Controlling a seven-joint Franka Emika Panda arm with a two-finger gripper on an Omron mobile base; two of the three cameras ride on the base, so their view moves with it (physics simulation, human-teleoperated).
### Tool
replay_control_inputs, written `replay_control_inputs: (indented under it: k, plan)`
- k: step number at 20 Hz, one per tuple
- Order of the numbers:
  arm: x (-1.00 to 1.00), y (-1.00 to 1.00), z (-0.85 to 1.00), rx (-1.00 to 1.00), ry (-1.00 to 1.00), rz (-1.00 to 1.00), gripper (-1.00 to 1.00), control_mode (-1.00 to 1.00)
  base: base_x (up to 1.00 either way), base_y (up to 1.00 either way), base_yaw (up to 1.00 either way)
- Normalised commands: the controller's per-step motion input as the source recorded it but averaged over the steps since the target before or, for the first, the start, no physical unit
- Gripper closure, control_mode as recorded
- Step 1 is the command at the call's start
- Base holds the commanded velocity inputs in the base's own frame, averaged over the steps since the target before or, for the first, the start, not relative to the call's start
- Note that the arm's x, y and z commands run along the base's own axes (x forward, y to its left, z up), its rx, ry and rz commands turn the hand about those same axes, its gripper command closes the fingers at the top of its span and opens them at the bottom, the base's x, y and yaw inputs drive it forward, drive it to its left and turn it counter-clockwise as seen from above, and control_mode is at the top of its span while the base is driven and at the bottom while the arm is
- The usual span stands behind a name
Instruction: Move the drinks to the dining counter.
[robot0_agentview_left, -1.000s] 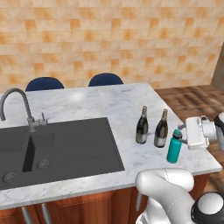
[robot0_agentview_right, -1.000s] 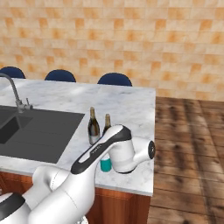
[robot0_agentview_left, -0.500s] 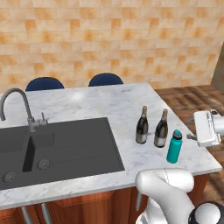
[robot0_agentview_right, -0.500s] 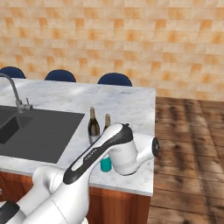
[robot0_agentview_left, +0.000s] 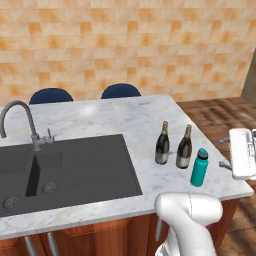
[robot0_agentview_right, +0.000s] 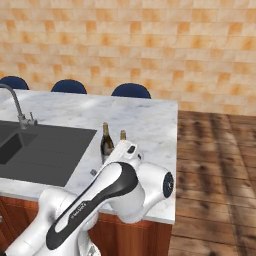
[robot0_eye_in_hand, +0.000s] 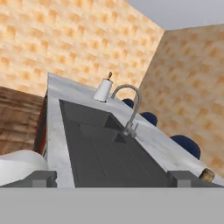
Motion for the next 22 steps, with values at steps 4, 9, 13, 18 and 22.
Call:
replay_control_inputs:
  k: [4,9,13,18,22]
  plan:
    - [0.0,0.44,0.11,-0.03,-0.02,-0.1,-1.0,-1.0,0.0,0.0,0.0]
    - [0.0,0.19,0.01,0.0,0.0,-0.08,-1.0,1.0,0.04,0.09,-0.01]
    - [0.0,0.0,0.0,0.0,0.0,0.0,-1.0,1.0,-0.05,-0.01,-0.02]
    - [0.0,0.0,0.0,0.0,0.0,0.0,-1.0,1.0,-0.64,-0.27,-0.1]
    - [0.0,0.0,0.0,0.0,0.0,0.0,-1.0,1.0,-0.94,-0.49,-0.1]
